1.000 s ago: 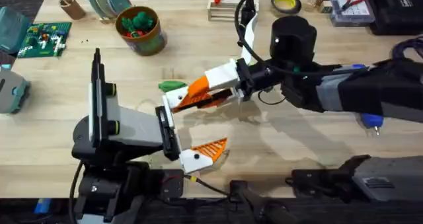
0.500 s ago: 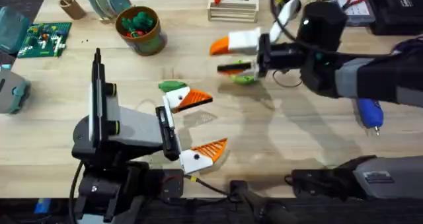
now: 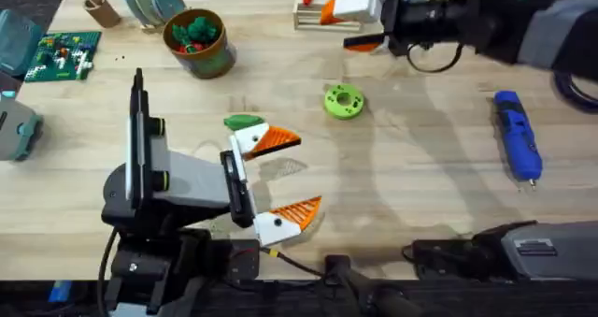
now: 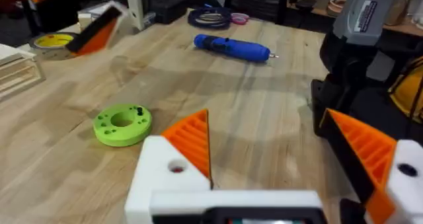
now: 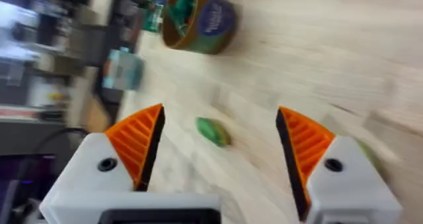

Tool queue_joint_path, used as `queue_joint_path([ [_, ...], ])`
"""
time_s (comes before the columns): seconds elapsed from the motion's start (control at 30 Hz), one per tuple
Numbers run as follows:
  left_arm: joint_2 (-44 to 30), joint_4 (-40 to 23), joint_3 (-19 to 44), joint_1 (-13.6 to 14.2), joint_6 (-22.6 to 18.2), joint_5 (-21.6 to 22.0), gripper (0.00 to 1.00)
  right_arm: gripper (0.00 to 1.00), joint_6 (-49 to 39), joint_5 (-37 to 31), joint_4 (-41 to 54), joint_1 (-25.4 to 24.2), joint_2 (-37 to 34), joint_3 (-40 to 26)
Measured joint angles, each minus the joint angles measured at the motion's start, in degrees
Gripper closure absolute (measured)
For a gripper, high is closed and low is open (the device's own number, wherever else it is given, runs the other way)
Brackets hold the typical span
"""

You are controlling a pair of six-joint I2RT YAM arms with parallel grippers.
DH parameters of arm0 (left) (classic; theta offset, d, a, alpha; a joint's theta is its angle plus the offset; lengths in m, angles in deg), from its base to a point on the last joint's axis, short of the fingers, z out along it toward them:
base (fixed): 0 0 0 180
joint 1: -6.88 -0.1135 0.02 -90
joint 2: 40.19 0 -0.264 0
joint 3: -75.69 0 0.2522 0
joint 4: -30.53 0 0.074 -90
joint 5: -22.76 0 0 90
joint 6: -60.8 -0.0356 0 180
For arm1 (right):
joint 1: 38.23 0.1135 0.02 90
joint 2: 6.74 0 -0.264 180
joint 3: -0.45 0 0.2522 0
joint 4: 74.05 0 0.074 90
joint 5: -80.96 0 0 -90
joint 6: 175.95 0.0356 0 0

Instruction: Pick up the gripper from the table and insert it into the empty holder that is missing its gripper. Then pick up a screw, insert it into the mounting hole, and use the screwdriver to tighten it. Finally, clean up the table by picking up the vegetable and placing it into the bucket.

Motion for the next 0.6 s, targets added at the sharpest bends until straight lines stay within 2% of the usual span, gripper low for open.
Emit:
queue_joint_path([
  [0.17, 0.0, -0.02, 0.0, 0.0, 0.0, 0.0, 0.007, 0.031, -11.72, -7.16, 17.82, 0.11, 3.08, -4.93],
  [0.3, 0.0, -0.02, 0.0, 0.0, 0.0, 0.02, 0.007, 0.03, -19.88, -17.41, 29.61, 1.32, 7.42, -5.52],
  [0.43, 0.0, -0.02, 0.0, 0.0, 0.0, 0.01, 0.007, 0.028, -24.81, -25.74, 35.24, 2.94, 8.11, -5.74],
  [0.6, 0.0, -0.02, 0.0, 0.0, 0.0, 0.02, 0.007, 0.028, -30.99, -30.4, 39.31, 4.98, 6.73, -5.74],
])
